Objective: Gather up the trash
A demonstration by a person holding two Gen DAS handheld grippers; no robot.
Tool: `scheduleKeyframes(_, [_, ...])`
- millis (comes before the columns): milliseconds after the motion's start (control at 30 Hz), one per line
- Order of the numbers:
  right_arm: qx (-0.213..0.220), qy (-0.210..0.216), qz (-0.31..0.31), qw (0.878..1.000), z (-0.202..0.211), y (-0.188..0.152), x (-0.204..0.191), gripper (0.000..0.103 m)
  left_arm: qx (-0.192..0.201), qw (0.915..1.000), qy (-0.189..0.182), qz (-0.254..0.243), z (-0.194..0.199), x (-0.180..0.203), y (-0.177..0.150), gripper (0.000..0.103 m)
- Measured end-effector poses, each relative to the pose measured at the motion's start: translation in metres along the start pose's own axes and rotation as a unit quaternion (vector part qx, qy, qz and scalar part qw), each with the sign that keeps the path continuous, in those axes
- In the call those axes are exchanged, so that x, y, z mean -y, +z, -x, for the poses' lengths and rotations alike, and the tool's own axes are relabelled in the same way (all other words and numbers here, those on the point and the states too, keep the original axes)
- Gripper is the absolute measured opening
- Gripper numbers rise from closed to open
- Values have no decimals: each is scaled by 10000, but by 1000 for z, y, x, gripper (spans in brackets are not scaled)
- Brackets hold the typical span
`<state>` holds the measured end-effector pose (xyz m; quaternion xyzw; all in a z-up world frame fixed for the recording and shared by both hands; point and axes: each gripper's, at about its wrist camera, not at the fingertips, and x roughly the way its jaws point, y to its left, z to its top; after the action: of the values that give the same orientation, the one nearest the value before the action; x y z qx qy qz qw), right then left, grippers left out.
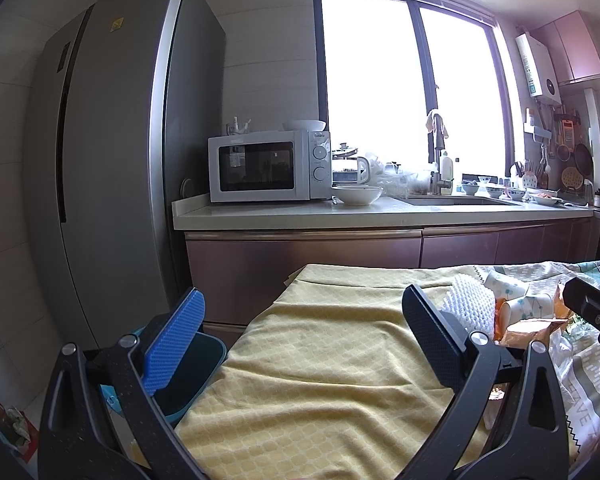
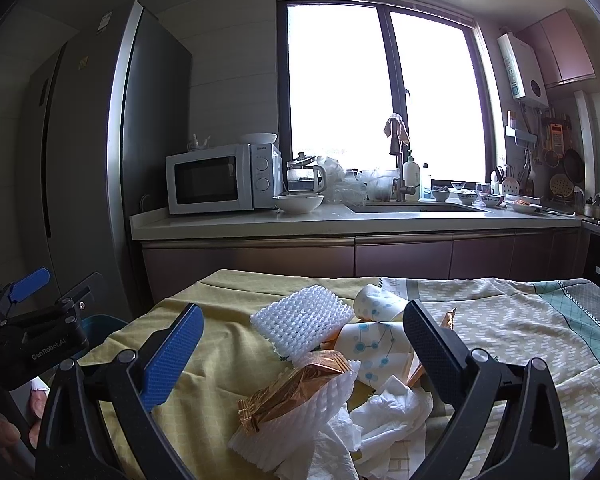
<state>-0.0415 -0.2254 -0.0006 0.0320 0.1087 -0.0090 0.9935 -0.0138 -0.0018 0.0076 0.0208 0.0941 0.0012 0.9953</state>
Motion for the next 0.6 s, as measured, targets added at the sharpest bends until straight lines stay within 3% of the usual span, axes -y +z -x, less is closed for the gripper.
scheduleKeyframes(600, [-33, 34, -35, 10000, -1, -3, 1, 97, -14, 10000, 0, 5, 1, 1, -1, 97])
